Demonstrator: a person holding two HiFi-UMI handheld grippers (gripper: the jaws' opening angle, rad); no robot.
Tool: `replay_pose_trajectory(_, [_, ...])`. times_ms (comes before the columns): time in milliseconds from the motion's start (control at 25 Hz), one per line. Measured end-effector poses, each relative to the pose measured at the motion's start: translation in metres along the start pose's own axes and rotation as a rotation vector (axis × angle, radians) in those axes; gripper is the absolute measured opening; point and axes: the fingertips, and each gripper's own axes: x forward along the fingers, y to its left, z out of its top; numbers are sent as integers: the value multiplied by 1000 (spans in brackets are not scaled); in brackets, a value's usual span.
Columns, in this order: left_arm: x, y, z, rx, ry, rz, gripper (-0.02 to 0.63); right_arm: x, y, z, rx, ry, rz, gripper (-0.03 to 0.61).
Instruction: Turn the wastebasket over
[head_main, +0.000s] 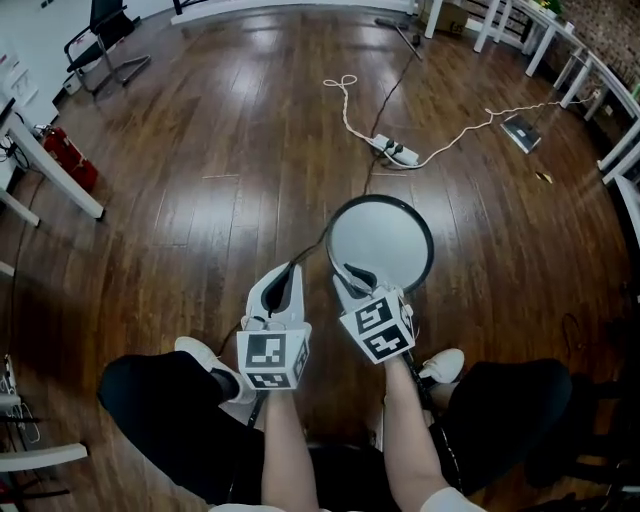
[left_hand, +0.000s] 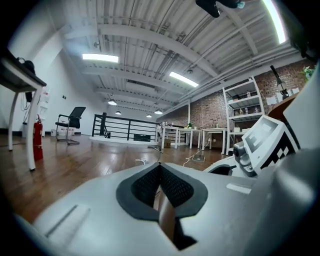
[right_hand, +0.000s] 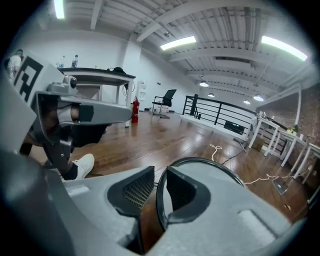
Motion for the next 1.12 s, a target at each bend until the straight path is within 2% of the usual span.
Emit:
replay_pose_trajectory(120, [-3, 11, -11, -10, 23, 26, 15, 19, 5, -13, -32, 61, 13, 132])
replay_pose_trajectory(280, [-5, 13, -13, -15, 26, 28, 15, 37, 5, -29, -83, 122, 3, 147])
replay_pose_trajectory(440, [-4, 17, -17, -5, 26, 44, 15, 51, 3, -34, -130, 159, -19, 146])
replay_pose_trajectory(520, [-5, 23, -20, -4, 32, 73, 21, 54, 2, -36, -143, 169, -34, 109])
replay_pose_trajectory(600, [-5, 27, -24, -10, 43, 83, 152, 55, 1, -37, -145, 167, -42, 107])
replay_pose_trajectory(840, [-9, 37, -25, -15, 53, 113, 267, 54, 3, -34, -130, 175, -41, 73])
replay_pose_trajectory(960, [-13, 41, -26, -23, 65, 118, 277, 48, 5, -34, -97, 177, -13, 69])
replay_pose_trajectory(1120, [-19, 48, -29, -41, 66, 136, 278, 36, 7, -28, -72, 126, 2, 61])
